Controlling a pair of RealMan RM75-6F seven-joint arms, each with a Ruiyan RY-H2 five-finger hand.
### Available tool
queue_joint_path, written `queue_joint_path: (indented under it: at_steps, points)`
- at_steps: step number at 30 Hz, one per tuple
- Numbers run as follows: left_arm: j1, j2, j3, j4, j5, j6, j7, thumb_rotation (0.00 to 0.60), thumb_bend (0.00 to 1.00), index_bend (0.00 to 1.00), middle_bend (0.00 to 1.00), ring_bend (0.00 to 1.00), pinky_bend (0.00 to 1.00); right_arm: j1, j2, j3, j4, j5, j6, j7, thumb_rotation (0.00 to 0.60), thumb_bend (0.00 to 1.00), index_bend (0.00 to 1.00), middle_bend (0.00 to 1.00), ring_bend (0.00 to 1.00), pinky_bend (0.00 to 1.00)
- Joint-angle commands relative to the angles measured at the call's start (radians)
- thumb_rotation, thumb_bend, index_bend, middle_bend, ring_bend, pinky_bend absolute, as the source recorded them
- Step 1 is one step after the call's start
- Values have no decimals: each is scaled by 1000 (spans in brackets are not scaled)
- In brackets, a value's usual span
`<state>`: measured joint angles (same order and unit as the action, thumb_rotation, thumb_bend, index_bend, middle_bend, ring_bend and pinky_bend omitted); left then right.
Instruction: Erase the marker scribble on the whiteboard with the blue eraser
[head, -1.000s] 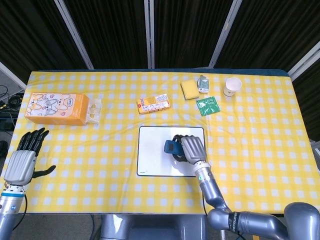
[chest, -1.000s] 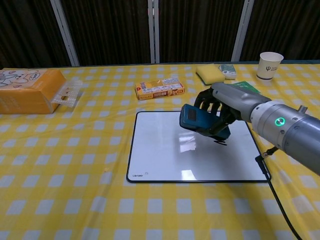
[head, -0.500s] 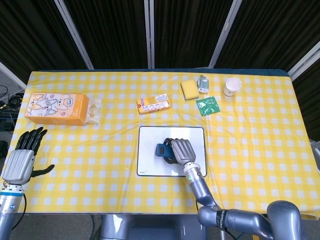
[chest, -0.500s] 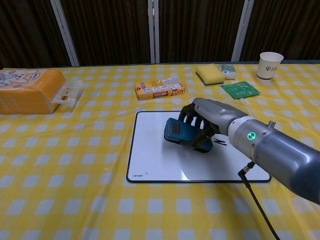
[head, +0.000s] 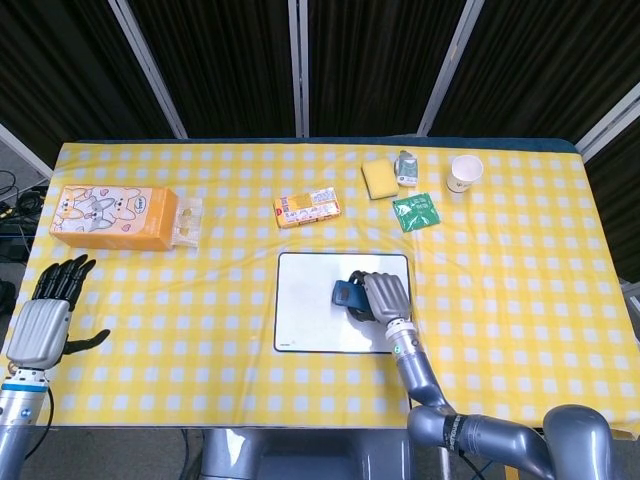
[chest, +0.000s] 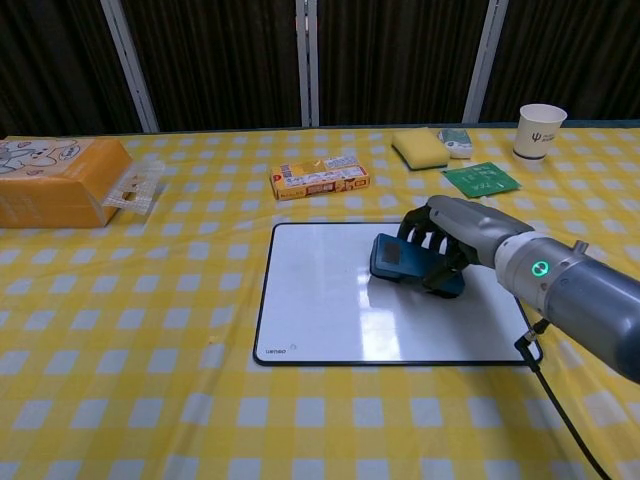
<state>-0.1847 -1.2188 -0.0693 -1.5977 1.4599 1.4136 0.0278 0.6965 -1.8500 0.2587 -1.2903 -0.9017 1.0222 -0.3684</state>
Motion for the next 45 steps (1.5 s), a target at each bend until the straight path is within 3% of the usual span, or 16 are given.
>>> queue_joint_path:
  at_steps: [1,9,20,28,45]
  points:
    - [1,1,0,-1,3,4,1,600,12,0,0,0,0,-11,15,-1,2,16,1,-15,600,322,836,726,736,752]
    - [-1,0,4,-13,16,8,12,600,13,0,0,0,0,-17,25,3,-32,21,1,-16,600,322,837,728,736,752]
    - [1,5,2,-13,15,11,5,600,13,0,0,0,0,31,-48,4,-76,25,-38,-39,600,323,837,728,736,752]
    - [3,8,4,-11,11,10,-1,600,13,0,0,0,0,43,-67,5,-37,43,-36,-64,600,322,837,728,736,752]
    - [2,6,6,-20,14,8,12,600,13,0,0,0,0,-12,42,37,-20,125,10,-80,600,323,837,728,736,752]
